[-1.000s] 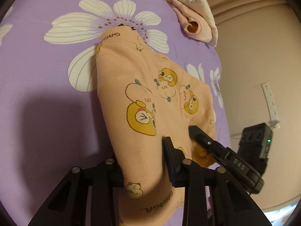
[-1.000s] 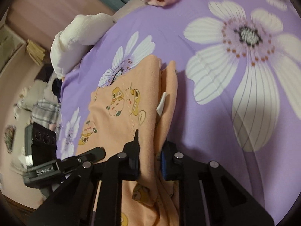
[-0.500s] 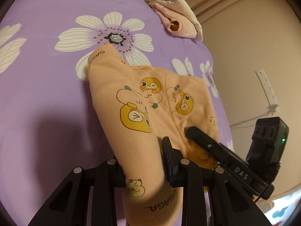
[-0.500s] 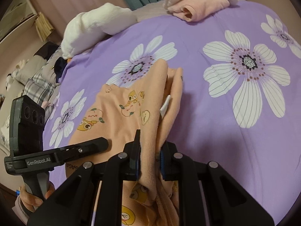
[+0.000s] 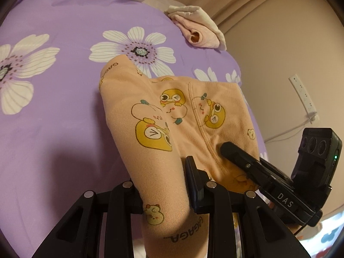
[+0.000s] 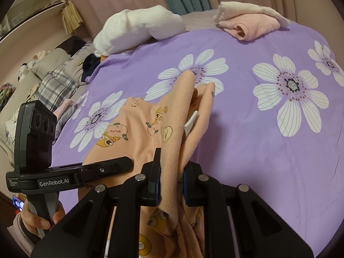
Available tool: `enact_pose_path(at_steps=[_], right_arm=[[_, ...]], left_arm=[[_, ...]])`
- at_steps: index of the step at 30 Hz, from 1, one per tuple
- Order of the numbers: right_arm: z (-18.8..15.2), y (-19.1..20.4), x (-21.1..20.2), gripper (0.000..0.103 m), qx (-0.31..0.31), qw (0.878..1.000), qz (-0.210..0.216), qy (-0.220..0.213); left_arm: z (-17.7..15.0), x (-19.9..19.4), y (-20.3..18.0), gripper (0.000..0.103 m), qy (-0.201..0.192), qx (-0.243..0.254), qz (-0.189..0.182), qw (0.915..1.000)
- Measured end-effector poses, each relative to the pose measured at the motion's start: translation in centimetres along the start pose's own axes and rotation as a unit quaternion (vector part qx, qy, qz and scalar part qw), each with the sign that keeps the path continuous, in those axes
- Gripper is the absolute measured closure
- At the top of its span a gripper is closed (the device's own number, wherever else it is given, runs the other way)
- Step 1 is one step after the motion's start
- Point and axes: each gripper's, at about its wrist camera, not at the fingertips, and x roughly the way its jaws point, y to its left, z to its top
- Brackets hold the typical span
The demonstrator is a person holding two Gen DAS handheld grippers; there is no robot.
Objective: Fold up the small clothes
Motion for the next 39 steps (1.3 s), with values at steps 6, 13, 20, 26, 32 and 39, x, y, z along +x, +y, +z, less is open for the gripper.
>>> enact_pose_path(at_steps=[6, 13, 20, 26, 32, 39], right_arm=[[-0.6, 2.1, -0.6, 0.086, -0.024, 1.0, 0.002, -0.003], [-0.6, 4.1, -1.1, 0.086, -0.045, 0.999, 0.009, -0.006], [-0.3, 6.3, -1.3, 0.086, -0.067, 0.998, 0.02, -0.009], [0.2, 8.0, -1.1, 0.086, -0.081, 0.996, 0.027, -0.011], [0.7, 9.1, -0.7, 0.086, -0.088, 0.996, 0.031, -0.012], [1.2, 9.8, 0.1, 0.086, -0.094, 0.995, 0.031, -0.01]], left_arm=[[-0.7, -1.7, 0.4, 0.075, -0.012, -0.001, 0.006, 0.9999], [-1.2, -3.8, 0.7, 0.075, -0.027, -0.001, 0.015, 0.9995], [-1.2, -5.8, 1.3, 0.075, -0.043, -0.005, 0.027, 0.9987], [-0.9, -7.2, 1.9, 0.075, -0.056, -0.005, 0.035, 0.9978], [-0.6, -7.8, 2.5, 0.075, -0.064, -0.005, 0.04, 0.9971], [-0.1, -7.9, 3.2, 0.075, -0.065, -0.008, 0.044, 0.9968]])
